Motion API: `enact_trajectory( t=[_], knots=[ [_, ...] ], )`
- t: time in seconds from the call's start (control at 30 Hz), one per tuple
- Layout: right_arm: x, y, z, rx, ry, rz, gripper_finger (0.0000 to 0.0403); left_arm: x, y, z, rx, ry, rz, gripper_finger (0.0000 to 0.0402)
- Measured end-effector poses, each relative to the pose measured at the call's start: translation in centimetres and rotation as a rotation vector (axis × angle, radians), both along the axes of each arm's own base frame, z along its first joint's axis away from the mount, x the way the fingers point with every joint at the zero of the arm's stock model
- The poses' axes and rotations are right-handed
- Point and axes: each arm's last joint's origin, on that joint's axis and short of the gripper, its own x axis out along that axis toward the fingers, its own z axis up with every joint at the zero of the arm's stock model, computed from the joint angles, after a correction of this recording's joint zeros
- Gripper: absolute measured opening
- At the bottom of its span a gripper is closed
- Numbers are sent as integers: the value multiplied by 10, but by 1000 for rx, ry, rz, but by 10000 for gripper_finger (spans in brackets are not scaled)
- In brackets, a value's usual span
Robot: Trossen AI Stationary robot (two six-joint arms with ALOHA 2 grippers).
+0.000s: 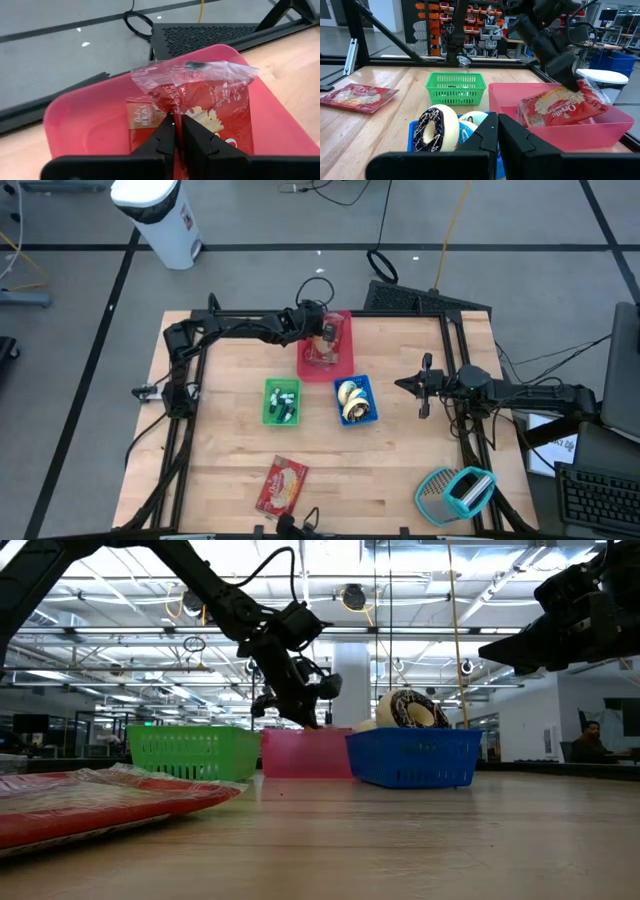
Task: Pick & Place Food Item
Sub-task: Put the left red popcorn bag into the pink bin, then put the red popcorn bag into the pink bin
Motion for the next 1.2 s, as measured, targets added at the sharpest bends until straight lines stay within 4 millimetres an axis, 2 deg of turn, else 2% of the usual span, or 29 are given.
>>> enact_trajectory(
  t=[0.3,0.57,0.7,0.8,0.9,0.97,1.2],
  knots=[
    [0,0,0,1,0,0,4,-2,2,-1,12,33,10,48],
    [0,0,0,1,0,0,4,-5,5,0,10,31,22,119],
    [0,0,0,0,0,0,4,-9,7,13,11,3,-19,153],
    [0,0,0,1,0,0,4,-13,2,36,20,-53,-47,172],
    [0,0,0,0,0,0,4,-16,-13,65,50,-117,-88,184],
    [0,0,0,1,0,0,4,-17,-31,84,75,-147,-138,190],
    [0,0,0,1,0,0,4,-31,-124,150,146,-231,-398,189]
  ],
)
